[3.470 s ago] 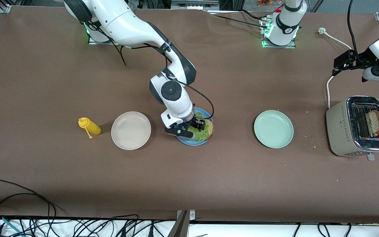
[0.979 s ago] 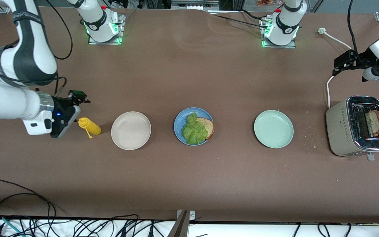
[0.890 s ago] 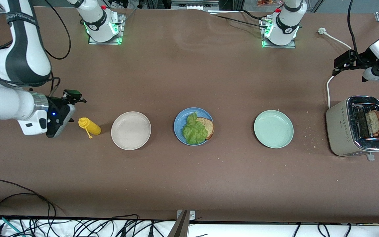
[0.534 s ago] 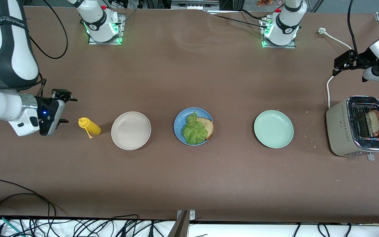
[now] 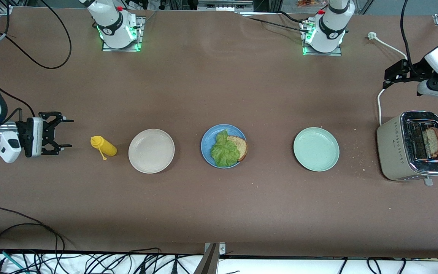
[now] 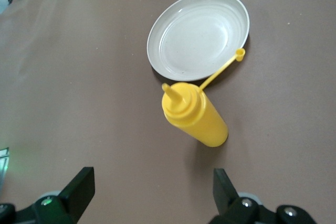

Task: Make sandwich in blue plate with both arms
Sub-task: 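Grasp the yellow squeeze bottle with the right gripper, then lift the yellow bottle and carry it toward the blue plate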

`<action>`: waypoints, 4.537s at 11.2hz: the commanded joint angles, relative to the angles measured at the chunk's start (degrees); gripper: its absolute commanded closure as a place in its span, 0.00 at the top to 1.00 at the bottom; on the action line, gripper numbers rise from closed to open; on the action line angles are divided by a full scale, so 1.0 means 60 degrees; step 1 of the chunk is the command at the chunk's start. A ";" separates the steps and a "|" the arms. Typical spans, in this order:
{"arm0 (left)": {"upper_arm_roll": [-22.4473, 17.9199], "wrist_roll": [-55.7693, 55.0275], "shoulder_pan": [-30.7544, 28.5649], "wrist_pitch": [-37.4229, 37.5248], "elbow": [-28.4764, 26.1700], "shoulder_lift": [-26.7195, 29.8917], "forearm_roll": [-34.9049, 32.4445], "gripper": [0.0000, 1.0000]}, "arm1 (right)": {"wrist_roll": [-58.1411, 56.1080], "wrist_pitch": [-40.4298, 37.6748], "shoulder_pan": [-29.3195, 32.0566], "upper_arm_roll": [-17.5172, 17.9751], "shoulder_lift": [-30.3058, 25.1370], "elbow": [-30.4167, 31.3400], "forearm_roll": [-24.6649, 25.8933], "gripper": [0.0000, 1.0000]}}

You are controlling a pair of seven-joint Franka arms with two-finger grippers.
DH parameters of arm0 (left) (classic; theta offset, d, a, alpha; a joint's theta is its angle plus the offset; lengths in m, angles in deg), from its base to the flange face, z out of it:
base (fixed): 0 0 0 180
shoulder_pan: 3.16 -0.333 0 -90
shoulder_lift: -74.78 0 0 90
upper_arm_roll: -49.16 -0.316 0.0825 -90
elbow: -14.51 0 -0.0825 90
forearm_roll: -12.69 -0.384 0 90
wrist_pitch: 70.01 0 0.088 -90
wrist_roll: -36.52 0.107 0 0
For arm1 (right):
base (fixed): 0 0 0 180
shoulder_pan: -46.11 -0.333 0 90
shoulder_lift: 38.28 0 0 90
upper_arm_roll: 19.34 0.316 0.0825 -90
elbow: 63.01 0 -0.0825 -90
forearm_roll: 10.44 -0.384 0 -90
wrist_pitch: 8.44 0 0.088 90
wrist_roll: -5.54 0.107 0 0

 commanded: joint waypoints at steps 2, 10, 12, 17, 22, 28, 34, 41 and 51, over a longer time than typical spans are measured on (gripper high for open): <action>0.0033 0.0007 -0.0036 0.0047 0.0189 -0.0282 -0.0267 1.00 | -0.2493 0.0007 0.0846 0.0117 0.1295 -0.0194 -0.1201 1.00; 0.0048 -0.0008 -0.0051 0.0047 0.0204 -0.0282 -0.0238 1.00 | -0.7682 0.0768 0.1023 0.0132 0.3595 -0.0121 -0.3913 1.00; 0.0048 -0.0007 -0.0051 0.0062 0.0189 -0.0282 -0.0238 1.00 | -0.7829 0.1016 0.1009 0.0161 0.3744 -0.0107 -0.4161 1.00; 0.0048 -0.0007 -0.0051 0.0062 0.0189 -0.0282 -0.0238 1.00 | -0.7947 0.1281 0.0906 0.0205 0.4139 -0.0107 -0.4777 1.00; 0.0034 -0.0007 -0.0051 0.0077 0.0175 -0.0282 -0.0180 1.00 | -0.7918 0.1501 0.0365 0.0220 0.4228 -0.0034 -0.5334 1.00; 0.0034 -0.0007 -0.0051 0.0193 0.0175 -0.0282 -0.0165 1.00 | -0.7976 0.1560 0.0188 0.0249 0.4213 -0.0092 -0.5393 0.16; 0.0048 -0.0007 -0.0051 0.0194 0.0175 -0.0282 -0.0180 1.00 | -0.5379 0.2890 -0.0572 0.0454 0.2970 -0.0092 -0.3481 0.00; 0.0048 0.0007 -0.0051 0.0208 0.0175 -0.0282 -0.0165 1.00 | 0.0084 0.2951 -0.2211 0.0454 0.1505 -0.0121 -0.0711 0.00; 0.0063 -0.0022 -0.0036 0.0208 0.0189 -0.0282 -0.0150 1.00 | 0.6784 0.2937 -0.5726 0.0337 0.0785 -0.0252 0.2732 0.00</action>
